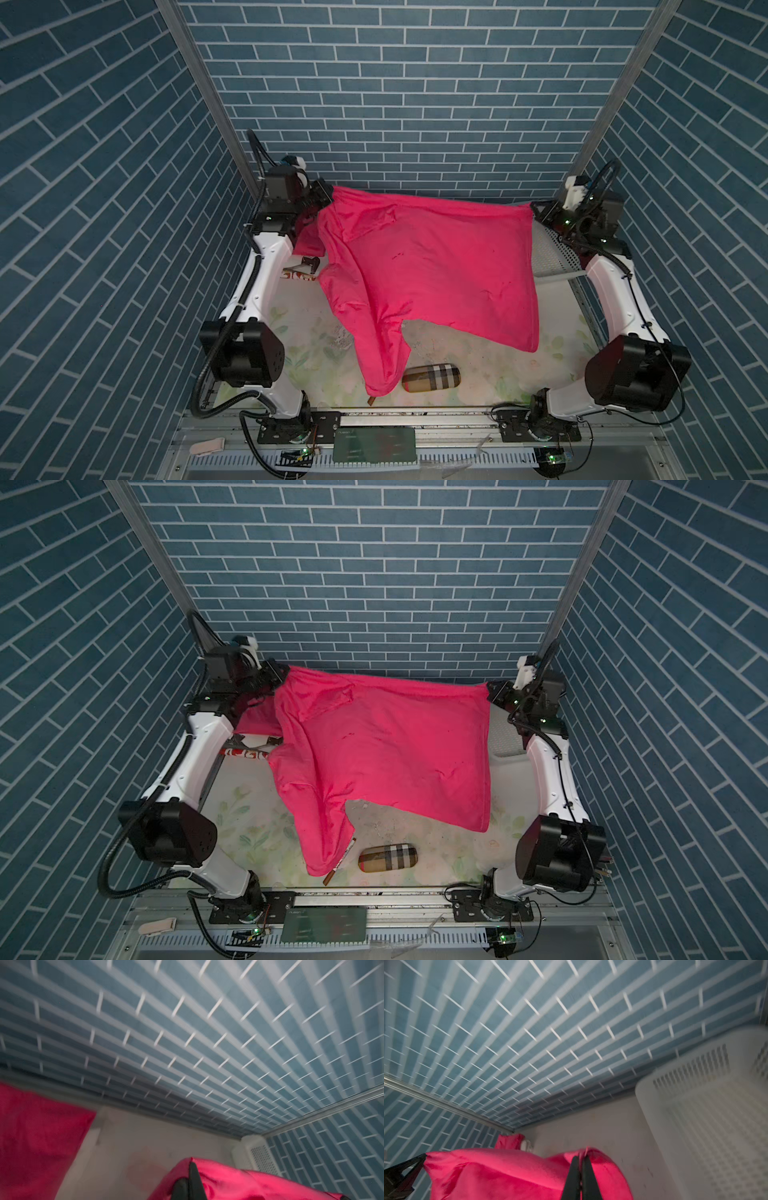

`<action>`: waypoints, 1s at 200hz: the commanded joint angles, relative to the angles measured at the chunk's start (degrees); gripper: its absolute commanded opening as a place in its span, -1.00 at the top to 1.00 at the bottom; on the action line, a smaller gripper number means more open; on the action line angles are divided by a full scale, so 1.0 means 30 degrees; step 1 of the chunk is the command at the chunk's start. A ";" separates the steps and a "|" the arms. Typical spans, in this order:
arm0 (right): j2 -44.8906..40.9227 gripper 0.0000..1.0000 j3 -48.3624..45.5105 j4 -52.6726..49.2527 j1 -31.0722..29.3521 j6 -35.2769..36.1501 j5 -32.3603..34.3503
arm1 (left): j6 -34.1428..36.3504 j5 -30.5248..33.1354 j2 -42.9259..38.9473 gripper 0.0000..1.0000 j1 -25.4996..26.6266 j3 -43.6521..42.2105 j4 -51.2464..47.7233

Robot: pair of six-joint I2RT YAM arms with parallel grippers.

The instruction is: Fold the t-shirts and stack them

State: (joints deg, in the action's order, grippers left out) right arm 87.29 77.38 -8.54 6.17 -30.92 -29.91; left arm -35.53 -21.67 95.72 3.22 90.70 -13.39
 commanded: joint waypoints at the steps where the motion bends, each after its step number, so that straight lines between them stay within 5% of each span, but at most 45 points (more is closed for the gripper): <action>1: 0.1338 1.00 -0.1232 0.1673 -0.0658 0.1238 0.2181 | -0.0515 0.0048 0.0348 1.00 0.1037 -0.2897 0.4060; 33: 0.5055 1.00 -0.0073 0.0882 -0.1404 0.2162 0.2837 | -0.0579 0.0577 0.3362 1.00 0.1356 -0.4567 0.5902; 83: 0.7670 1.00 0.2054 0.0291 -0.1592 0.3281 0.4238 | -0.0259 0.0917 0.5896 1.00 0.1368 -0.2386 0.5182; 136: 0.7824 1.00 0.3791 -0.1023 -0.1505 0.3834 0.4285 | -0.0110 0.1481 0.6610 1.00 0.0988 0.1141 0.3109; 200: 0.6642 1.00 0.2103 -0.0802 -0.1062 0.3772 0.3633 | 0.0258 0.1277 0.8457 1.00 0.0515 0.3868 0.1269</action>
State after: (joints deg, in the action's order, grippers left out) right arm 110.54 86.02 -10.48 2.66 -21.96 -18.26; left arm -35.53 -18.02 118.78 5.41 101.10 -6.28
